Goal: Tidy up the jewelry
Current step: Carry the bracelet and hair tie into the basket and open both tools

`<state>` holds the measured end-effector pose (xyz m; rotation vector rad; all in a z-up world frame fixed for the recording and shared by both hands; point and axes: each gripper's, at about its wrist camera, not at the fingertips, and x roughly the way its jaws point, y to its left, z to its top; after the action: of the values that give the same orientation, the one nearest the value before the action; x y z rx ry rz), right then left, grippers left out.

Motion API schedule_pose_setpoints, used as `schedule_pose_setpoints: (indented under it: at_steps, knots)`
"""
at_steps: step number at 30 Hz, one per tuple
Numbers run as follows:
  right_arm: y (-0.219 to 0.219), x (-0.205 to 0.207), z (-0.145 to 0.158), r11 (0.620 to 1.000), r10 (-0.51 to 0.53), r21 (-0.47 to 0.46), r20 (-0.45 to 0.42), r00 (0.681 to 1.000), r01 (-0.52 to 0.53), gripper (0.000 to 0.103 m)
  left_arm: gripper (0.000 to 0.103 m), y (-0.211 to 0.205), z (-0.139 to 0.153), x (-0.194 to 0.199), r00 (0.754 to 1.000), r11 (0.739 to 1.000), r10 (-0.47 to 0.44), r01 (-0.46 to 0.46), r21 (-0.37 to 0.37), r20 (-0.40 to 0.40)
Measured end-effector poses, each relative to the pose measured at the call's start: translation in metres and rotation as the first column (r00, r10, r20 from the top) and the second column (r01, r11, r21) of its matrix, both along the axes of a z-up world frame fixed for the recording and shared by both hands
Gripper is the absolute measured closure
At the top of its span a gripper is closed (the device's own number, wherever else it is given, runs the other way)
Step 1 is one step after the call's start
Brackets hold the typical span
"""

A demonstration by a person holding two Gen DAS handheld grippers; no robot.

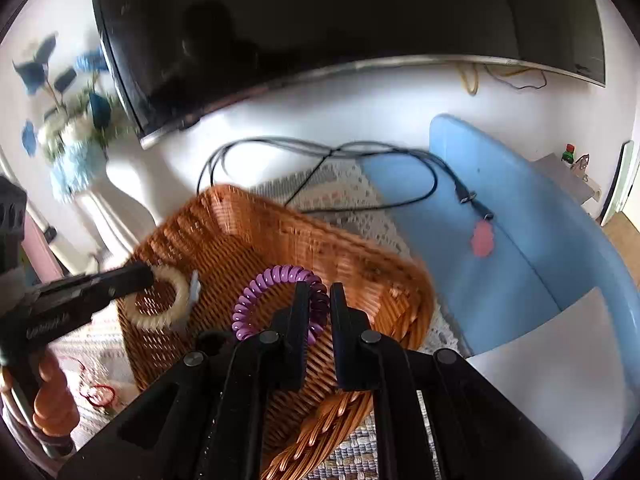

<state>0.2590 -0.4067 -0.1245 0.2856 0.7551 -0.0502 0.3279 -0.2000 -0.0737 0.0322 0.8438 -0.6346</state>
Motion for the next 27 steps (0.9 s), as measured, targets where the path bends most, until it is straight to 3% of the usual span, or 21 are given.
schedule_pose_setpoints:
  at_steps: [4,9,14,19,22,24,26,27]
  knots:
    - [0.0,0.005,-0.006,1.0,0.019,0.003,-0.032,0.999,-0.018,0.091,0.092,-0.003,-0.011,0.006,1.0,1.0,-0.01,0.01,-0.005,-0.008]
    - [-0.016,0.005,-0.013,0.991,0.03,0.135,-0.048,0.998,-0.024,0.088,0.092,-0.002,-0.008,-0.002,1.0,1.0,-0.018,0.018,-0.002,-0.01]
    - [-0.01,-0.01,0.004,0.993,0.014,0.119,-0.011,1.0,-0.013,0.088,0.091,0.023,0.019,-0.028,0.999,1.0,0.0,0.0,0.013,0.044]
    - [0.028,-0.042,0.036,0.993,0.096,0.062,0.043,0.994,-0.098,0.088,0.091,0.07,0.06,-0.064,0.99,0.999,0.052,-0.051,-0.009,0.132]
    - [0.056,-0.059,0.056,0.986,0.161,0.038,0.077,0.984,-0.164,0.087,0.091,0.109,0.082,-0.084,0.985,0.994,0.095,-0.086,-0.067,0.145]
    - [0.073,-0.07,0.067,0.975,0.215,0.04,0.097,0.972,-0.22,0.079,0.091,0.132,0.091,-0.095,0.982,0.99,0.113,-0.098,-0.104,0.152]
    - [0.095,-0.081,0.076,0.948,0.304,0.062,0.114,0.946,-0.312,0.058,0.091,0.154,0.099,-0.109,0.979,0.985,0.119,-0.095,-0.144,0.166]
    - [0.105,-0.086,0.079,0.934,0.341,0.067,0.119,0.932,-0.35,0.056,0.091,0.163,0.1,-0.116,0.978,0.983,0.121,-0.095,-0.158,0.168]
